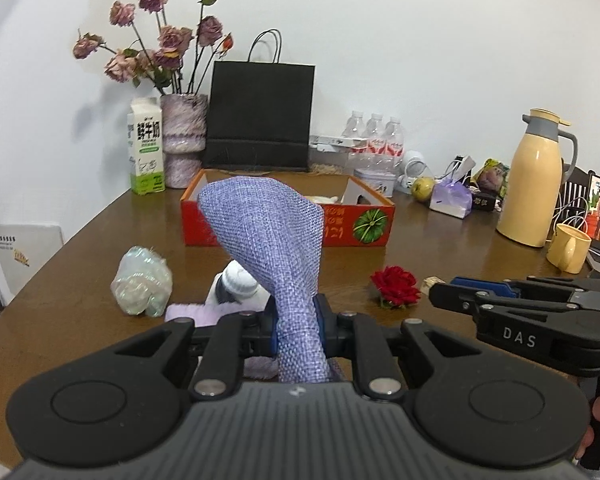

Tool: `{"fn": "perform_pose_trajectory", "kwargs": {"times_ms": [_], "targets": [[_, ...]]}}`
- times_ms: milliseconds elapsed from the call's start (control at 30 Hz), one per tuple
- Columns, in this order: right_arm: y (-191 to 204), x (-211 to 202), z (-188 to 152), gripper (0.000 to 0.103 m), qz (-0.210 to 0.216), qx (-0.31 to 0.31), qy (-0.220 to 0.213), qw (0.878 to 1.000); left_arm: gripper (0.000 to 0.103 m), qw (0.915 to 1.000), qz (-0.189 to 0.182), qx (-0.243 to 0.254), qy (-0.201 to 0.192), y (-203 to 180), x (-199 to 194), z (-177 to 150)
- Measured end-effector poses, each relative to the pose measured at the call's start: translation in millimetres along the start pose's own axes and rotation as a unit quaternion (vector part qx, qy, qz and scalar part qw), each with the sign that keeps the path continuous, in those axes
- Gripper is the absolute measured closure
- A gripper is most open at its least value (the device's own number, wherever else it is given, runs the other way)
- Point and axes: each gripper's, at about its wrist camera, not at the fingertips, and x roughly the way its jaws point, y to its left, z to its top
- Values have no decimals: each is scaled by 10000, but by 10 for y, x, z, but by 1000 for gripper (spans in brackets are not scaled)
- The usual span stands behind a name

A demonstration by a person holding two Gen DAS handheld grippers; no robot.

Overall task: Organize objects
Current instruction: 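Grasp the gold block with the right tool while the left carries the bag toward the box, then lower the lavender bag and gold block into the red box and open both tools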

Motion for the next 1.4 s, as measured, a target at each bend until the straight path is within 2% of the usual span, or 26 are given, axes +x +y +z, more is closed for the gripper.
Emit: {"fn": "perform_pose_trajectory", "kwargs": {"times_ms": [367, 800, 1400], "targets": [[3, 99, 215, 82, 8, -35, -223, 9997, 86, 9998, -100, -78, -132, -42, 190, 275], [-6, 425, 510, 82, -47, 25, -405, 9992, 86, 9996, -125, -91, -249, -36, 544, 603], [13, 1107, 924, 82, -102, 251, -505, 9984, 86, 9991, -133, -341, -194, 136, 1159, 980]]}}
